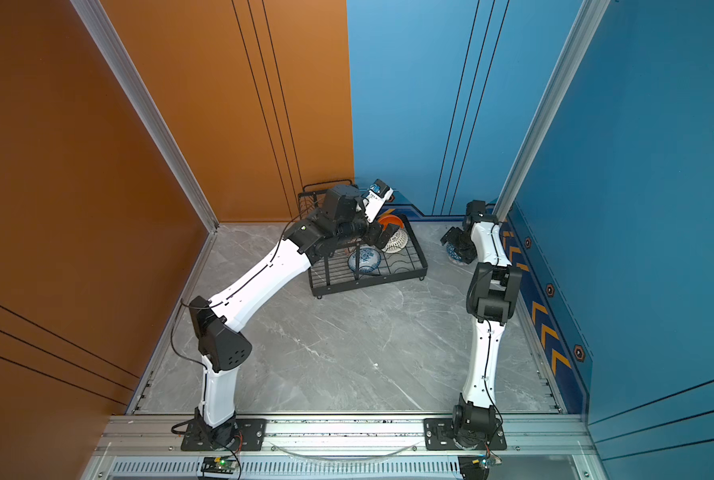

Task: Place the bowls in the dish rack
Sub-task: 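Lower right gripper onto the blue triangle bowl rim and close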

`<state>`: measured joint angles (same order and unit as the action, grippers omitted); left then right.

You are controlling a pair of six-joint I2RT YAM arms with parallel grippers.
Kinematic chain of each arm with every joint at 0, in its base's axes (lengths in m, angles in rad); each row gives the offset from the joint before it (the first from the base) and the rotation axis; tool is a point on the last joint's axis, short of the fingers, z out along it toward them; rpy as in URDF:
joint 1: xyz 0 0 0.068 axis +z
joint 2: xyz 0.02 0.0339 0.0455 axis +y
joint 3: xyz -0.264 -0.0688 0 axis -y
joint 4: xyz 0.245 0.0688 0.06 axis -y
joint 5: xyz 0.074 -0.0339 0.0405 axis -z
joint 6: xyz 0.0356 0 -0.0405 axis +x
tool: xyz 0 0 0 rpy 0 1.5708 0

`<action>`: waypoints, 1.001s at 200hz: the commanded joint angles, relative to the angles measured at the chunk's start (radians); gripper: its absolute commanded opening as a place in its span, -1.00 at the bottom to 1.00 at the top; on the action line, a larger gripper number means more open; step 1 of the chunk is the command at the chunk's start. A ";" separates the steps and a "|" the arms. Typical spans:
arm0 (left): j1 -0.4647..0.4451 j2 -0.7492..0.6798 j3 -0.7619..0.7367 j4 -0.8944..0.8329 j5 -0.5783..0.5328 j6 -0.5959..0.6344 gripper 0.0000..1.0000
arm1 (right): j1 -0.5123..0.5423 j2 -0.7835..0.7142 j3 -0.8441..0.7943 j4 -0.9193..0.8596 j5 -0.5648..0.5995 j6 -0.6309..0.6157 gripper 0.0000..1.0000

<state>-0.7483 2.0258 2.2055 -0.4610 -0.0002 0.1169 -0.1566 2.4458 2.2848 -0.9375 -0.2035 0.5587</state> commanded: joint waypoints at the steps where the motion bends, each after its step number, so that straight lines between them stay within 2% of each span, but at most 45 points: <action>1: -0.001 0.006 -0.001 0.000 -0.015 0.011 0.96 | 0.015 0.030 0.052 -0.066 0.042 -0.041 0.56; 17: 0.006 0.012 0.007 0.001 -0.011 0.005 0.96 | 0.019 0.036 0.051 -0.068 0.055 -0.046 0.51; 112: 0.043 0.008 -0.006 0.007 -0.006 -0.029 0.96 | 0.038 0.076 0.064 -0.102 0.109 -0.099 -0.07; 150: 0.049 -0.008 -0.026 0.007 -0.010 -0.035 0.96 | 0.036 0.073 0.072 -0.112 0.123 -0.108 -0.44; 176: 0.048 -0.010 -0.030 0.007 -0.009 -0.036 0.96 | 0.036 0.067 0.075 -0.113 0.125 -0.105 -0.57; 200: 0.046 -0.011 -0.024 0.007 -0.009 -0.041 0.96 | 0.032 0.059 0.079 -0.120 0.119 -0.101 -0.78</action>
<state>-0.7067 2.0258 2.1857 -0.4614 0.0002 0.0887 -0.1226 2.5031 2.3478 -0.9966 -0.0837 0.4515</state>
